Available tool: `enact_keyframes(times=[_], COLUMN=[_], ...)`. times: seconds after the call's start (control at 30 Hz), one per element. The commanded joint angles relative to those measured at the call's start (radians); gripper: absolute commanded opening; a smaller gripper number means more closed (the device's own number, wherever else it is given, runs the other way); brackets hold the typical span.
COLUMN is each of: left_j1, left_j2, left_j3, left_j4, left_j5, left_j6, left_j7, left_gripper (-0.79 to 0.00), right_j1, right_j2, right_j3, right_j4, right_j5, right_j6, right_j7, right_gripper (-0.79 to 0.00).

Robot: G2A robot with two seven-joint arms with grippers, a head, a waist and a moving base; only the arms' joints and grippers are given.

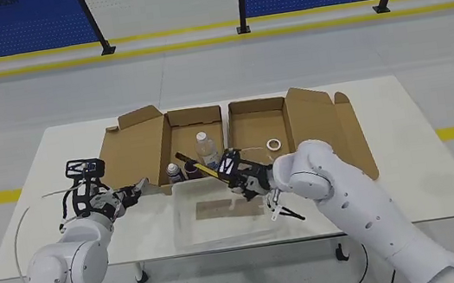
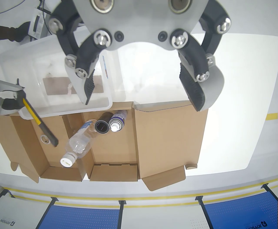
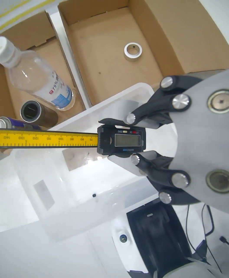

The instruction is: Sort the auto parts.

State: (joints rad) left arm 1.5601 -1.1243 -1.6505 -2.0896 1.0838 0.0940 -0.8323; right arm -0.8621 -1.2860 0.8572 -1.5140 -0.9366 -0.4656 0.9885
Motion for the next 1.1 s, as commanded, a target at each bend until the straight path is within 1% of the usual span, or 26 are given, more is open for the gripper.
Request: enact_keyframes(times=[0.0, 0.17, 0.3, 0.47, 0.53, 0.7, 0.9, 1.07], left_j1=[0.000, 0.000, 0.000, 0.000, 0.000, 0.000, 0.000, 0.000], left_j2=[0.000, 0.000, 0.000, 0.000, 0.000, 0.000, 0.000, 0.000], left_j3=[0.000, 0.000, 0.000, 0.000, 0.000, 0.000, 0.000, 0.000], left_j4=[0.000, 0.000, 0.000, 0.000, 0.000, 0.000, 0.000, 0.000], left_j5=[0.000, 0.000, 0.000, 0.000, 0.000, 0.000, 0.000, 0.000], left_j6=[0.000, 0.000, 0.000, 0.000, 0.000, 0.000, 0.000, 0.000], left_j7=[0.000, 0.000, 0.000, 0.000, 0.000, 0.000, 0.000, 0.000], left_gripper=[0.000, 0.000, 0.000, 0.000, 0.000, 0.000, 0.000, 0.000], right_j1=[-0.026, -0.086, -0.102, -0.096, -0.090, -0.087, -0.071, -0.043], right_j2=[0.008, 0.023, 0.028, 0.029, 0.029, 0.031, 0.037, 0.042], right_j3=[0.029, 0.085, 0.100, 0.099, 0.098, 0.122, 0.180, 0.231], right_j4=[-0.020, -0.051, -0.055, -0.050, -0.051, -0.042, -0.039, 0.037], right_j5=[0.003, 0.033, 0.049, 0.043, 0.022, -0.019, -0.059, -0.063], right_j6=[0.002, 0.001, -0.003, 0.004, 0.027, 0.094, 0.185, 0.218], right_j7=[-0.031, -0.105, -0.118, -0.120, -0.124, -0.176, -0.202, -0.213], right_gripper=[-0.785, -0.785, -0.785, -0.785, -0.785, -0.785, -0.785, -0.785])
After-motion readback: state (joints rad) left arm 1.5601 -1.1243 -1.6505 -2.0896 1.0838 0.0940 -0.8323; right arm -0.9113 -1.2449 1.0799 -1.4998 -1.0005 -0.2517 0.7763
